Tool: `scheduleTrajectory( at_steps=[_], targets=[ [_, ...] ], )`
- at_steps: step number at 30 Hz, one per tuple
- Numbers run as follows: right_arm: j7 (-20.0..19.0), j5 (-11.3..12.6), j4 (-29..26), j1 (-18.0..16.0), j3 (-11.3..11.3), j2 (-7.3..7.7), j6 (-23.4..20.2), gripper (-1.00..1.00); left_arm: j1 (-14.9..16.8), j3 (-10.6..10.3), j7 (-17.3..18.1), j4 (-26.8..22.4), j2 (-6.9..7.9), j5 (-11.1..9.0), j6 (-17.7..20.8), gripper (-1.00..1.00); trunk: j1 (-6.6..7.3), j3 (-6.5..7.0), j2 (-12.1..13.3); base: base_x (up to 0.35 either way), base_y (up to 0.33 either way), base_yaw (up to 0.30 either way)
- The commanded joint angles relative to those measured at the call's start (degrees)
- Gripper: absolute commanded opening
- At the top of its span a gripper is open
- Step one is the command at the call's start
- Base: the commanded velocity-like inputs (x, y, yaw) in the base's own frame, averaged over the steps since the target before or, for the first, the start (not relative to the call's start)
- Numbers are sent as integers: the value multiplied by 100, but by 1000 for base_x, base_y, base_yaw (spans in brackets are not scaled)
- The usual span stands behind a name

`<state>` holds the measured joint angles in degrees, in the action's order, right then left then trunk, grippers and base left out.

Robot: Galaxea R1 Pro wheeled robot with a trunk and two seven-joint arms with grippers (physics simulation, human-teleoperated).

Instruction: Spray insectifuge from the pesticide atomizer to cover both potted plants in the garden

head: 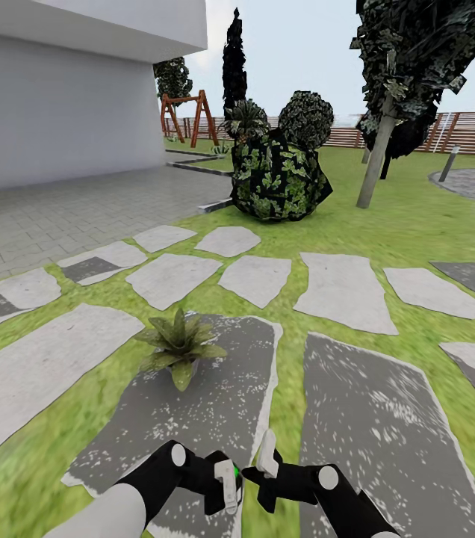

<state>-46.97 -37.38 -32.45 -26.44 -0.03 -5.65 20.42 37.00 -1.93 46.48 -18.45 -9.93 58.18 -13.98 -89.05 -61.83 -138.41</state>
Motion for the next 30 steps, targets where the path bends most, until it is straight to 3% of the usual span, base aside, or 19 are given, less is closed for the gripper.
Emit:
scheduleTrajectory(
  at_steps=[1, 13, 18, 27, 29, 30],
  targets=[
    [-5, -41, -7, -1, -6, -4, 23, -100, 1, -10, 10, -9, 0, 27, -45, -100, 1, -5, -2, 0, 0, 0],
    [-5, -41, -7, -2, -6, -2, 23, -100, 1, -8, 10, -7, 8, 27, -71, -100, 1, -5, -2, 0, 0, 0],
    [-5, -41, -7, -2, -6, 2, 23, -100, 0, -6, 14, -2, 106, 51, -70, -100, 1, -5, -2, 0, 0, 0],
    [-5, -41, 2, -2, -1, 11, 27, -100, -269, -23, 23, -8, 710, 136, -70, -100, 1, -5, -2, 0, 0, 0],
    [-5, -47, 2, 0, -3, 13, 29, -100, -310, -39, 21, -6, 923, 135, -69, -100, 1, -5, -2, 0, 0, 0],
    [-5, -50, 4, -1, -4, 16, 28, 100, -315, -44, 20, -4, 1006, 126, -70, -100, 1, -5, -2, 0, 0, 0]
  ],
)
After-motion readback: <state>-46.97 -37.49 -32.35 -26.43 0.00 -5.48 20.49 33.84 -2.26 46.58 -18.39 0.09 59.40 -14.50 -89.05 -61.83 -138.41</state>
